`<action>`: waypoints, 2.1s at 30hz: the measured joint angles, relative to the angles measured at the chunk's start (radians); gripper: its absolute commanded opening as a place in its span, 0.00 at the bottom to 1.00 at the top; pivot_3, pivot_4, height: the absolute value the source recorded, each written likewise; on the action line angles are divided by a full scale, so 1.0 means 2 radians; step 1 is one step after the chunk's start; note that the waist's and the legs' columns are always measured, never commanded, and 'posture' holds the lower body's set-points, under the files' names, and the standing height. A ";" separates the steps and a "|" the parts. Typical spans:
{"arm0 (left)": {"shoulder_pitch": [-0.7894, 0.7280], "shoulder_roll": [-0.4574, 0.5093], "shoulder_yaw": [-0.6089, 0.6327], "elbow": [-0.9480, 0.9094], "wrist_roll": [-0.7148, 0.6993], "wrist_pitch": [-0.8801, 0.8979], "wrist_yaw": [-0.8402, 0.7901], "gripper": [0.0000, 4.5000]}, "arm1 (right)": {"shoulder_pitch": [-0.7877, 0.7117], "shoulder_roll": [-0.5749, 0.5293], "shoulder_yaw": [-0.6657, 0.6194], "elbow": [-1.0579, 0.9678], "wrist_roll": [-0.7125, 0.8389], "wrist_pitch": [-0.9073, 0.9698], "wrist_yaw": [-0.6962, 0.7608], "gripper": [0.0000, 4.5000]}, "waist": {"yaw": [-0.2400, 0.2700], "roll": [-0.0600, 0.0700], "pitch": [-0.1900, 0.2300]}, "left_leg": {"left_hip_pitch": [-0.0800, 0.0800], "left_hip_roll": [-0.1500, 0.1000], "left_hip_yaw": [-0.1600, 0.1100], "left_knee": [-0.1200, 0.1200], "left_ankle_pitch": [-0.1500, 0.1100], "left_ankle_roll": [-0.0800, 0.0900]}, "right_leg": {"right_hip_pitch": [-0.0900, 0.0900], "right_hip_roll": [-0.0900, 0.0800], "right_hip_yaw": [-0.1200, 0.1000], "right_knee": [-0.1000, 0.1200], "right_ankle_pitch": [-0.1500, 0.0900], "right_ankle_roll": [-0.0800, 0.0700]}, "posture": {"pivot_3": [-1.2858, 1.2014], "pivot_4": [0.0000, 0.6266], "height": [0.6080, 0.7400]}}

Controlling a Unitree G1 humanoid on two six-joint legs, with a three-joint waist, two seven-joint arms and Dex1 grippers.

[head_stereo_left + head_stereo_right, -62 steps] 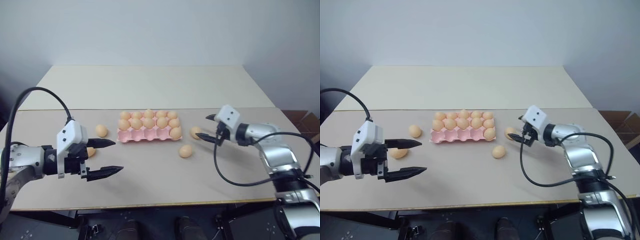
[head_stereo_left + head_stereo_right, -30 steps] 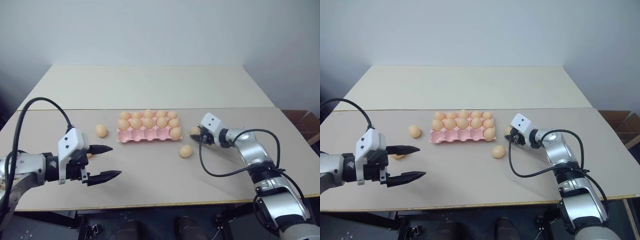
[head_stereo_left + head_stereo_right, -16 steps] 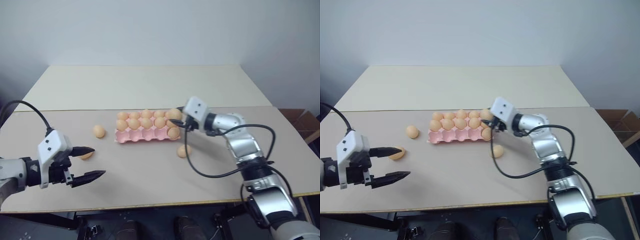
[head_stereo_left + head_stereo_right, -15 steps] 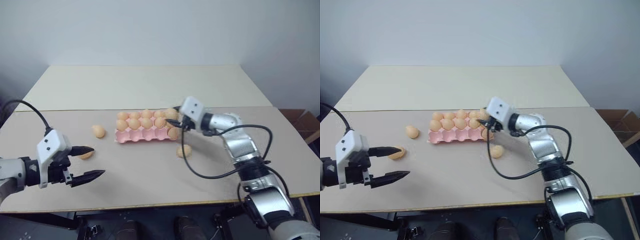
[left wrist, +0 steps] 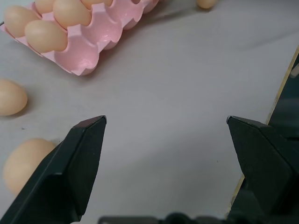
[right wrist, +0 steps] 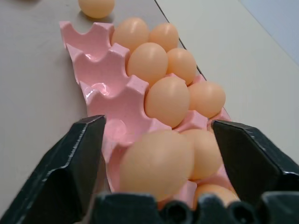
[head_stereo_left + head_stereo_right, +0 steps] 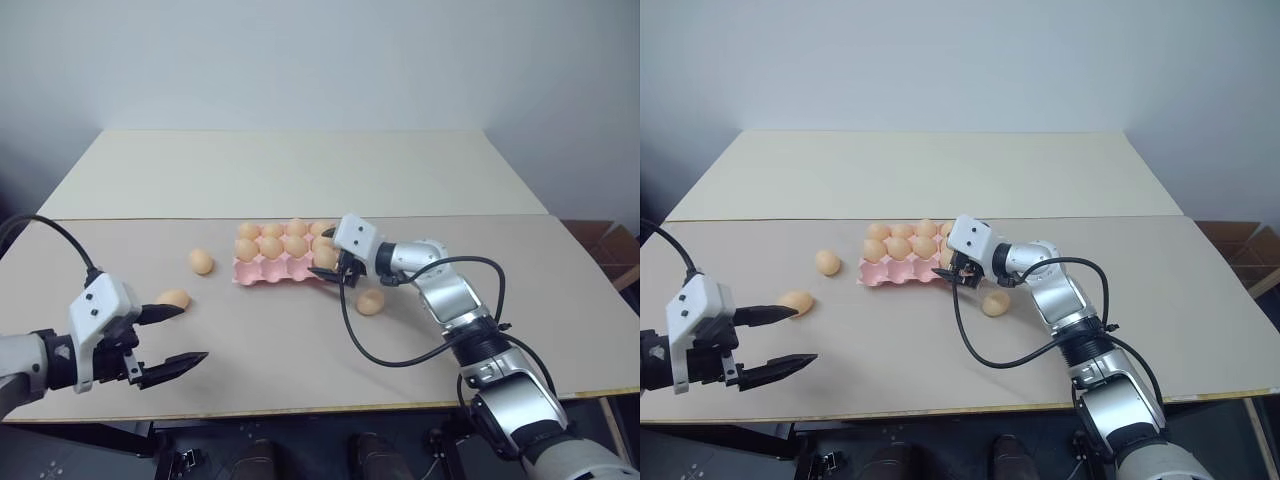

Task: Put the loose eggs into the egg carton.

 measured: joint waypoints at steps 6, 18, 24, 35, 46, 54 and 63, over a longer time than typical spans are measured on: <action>-0.004 0.000 -0.001 -0.001 0.000 0.000 0.002 1.00 | 0.000 -0.001 0.000 -0.003 -0.003 -0.004 0.000 0.99 | 0.000 0.000 0.000 | 0.000 0.001 0.000 0.000 0.000 0.000 | 0.000 0.001 0.000 0.000 0.000 0.000 | 0.52 0.24 1.00; -0.062 0.008 -0.055 0.020 0.007 -0.014 -0.002 1.00 | 0.153 -0.175 -0.080 -0.262 0.070 0.091 0.074 0.99 | 0.008 0.000 0.000 | 0.000 0.005 0.002 0.000 0.000 -0.001 | 0.000 0.004 0.000 -0.001 0.000 -0.002 | 0.52 0.24 1.00; -0.073 0.012 -0.070 0.040 0.019 -0.027 -0.015 1.00 | 0.245 -0.281 -0.162 -0.349 0.134 0.127 0.129 0.99 | 0.005 0.000 0.000 | 0.001 0.005 0.002 0.000 0.000 -0.001 | 0.000 0.004 0.000 -0.001 -0.001 -0.002 | 0.52 0.24 1.00; -0.086 0.013 -0.088 0.050 0.024 -0.033 -0.021 1.00 | 0.306 -0.313 -0.202 -0.401 0.163 0.154 0.115 0.99 | 0.005 0.000 0.000 | 0.001 0.005 0.002 0.000 -0.001 -0.001 | 0.000 0.004 0.001 -0.001 -0.001 -0.002 | 0.52 0.24 1.00; -0.086 0.009 -0.088 0.044 0.024 -0.032 -0.015 1.00 | 0.279 -0.312 -0.177 -0.384 0.165 0.148 0.107 0.99 | 0.005 0.000 0.000 | 0.001 0.005 0.002 0.000 -0.001 -0.001 | 0.000 0.004 0.001 -0.001 -0.001 -0.002 | 0.52 0.24 1.00; -0.105 0.009 -0.112 0.046 0.021 -0.031 -0.015 1.00 | 0.191 -0.264 -0.085 -0.303 0.126 0.111 0.103 0.99 | 0.004 0.000 0.000 | 0.001 0.005 0.002 0.000 -0.001 -0.001 | 0.000 0.004 0.001 -0.001 -0.001 -0.003 | 0.52 0.24 1.00; -0.126 0.015 -0.123 0.057 0.026 -0.032 -0.019 1.00 | 0.135 -0.192 -0.009 -0.184 0.079 0.057 0.114 0.99 | 0.004 0.000 0.000 | 0.000 0.005 0.002 0.000 -0.001 -0.001 | 0.000 0.004 0.001 -0.001 0.000 -0.003 | 0.52 0.24 1.00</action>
